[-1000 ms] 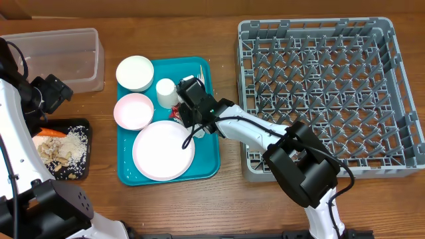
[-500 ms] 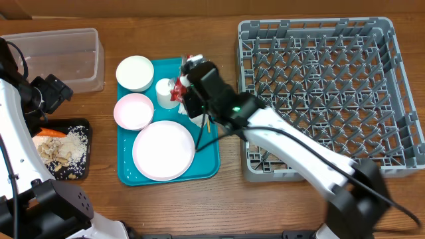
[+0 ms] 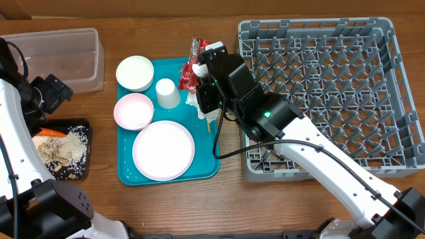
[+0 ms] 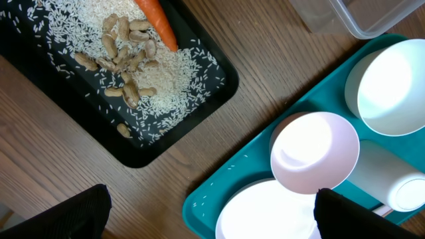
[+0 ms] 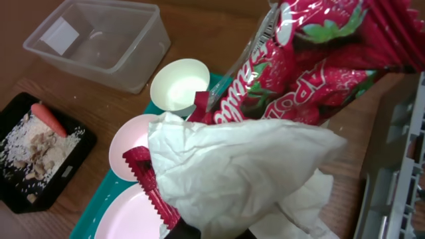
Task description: Sort waste into correct bins and load items into the dishwasher rack
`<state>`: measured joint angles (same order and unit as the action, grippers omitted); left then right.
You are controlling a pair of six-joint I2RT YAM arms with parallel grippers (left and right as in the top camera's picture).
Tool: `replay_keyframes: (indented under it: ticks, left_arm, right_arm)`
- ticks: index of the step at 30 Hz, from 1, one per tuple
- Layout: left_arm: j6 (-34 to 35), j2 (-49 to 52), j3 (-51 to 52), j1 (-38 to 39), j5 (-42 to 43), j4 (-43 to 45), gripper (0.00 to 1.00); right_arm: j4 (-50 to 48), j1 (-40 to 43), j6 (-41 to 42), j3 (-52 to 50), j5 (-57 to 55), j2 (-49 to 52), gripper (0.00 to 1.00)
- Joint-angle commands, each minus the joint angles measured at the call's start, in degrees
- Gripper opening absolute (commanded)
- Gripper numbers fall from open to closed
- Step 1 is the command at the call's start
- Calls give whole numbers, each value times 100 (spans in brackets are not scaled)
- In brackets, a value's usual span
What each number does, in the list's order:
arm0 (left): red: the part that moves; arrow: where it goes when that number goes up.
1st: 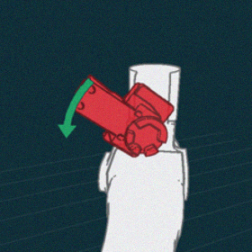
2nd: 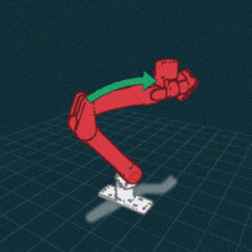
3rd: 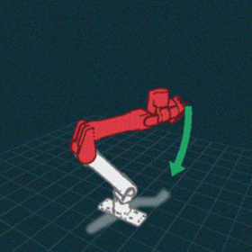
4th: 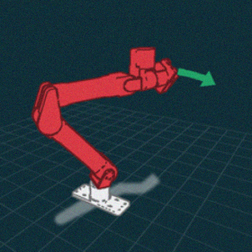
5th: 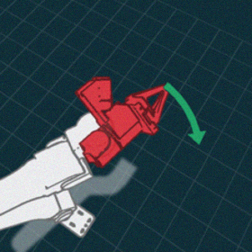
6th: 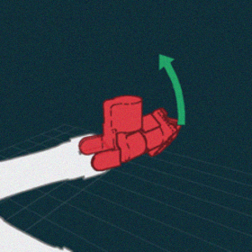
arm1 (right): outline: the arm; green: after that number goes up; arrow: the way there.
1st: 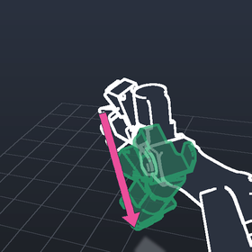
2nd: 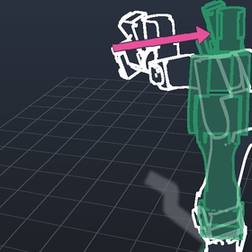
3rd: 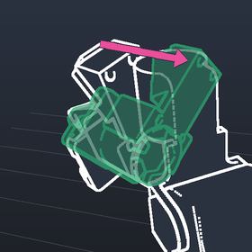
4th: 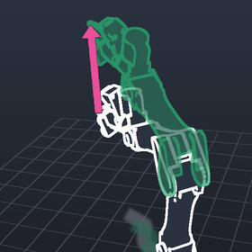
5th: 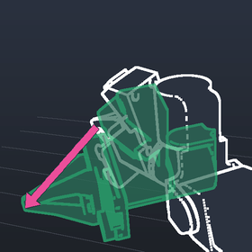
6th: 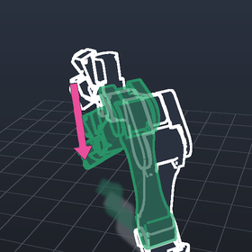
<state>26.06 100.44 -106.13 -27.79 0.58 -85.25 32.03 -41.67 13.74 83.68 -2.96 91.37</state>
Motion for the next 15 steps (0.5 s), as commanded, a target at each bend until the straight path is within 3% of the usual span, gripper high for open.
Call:
replay_keyframes:
  ticks: [1, 15]
  left_arm:
    - [76, 17, 0, 7, -76, 17, 100]
    - [76, 17, 0, 17, -96, 24, 100]
  right_arm:
    - [-42, 2, 144, -7, 114, 13, 4]
    - [-1141, 0, 197, -219, 286, 1851, 4]
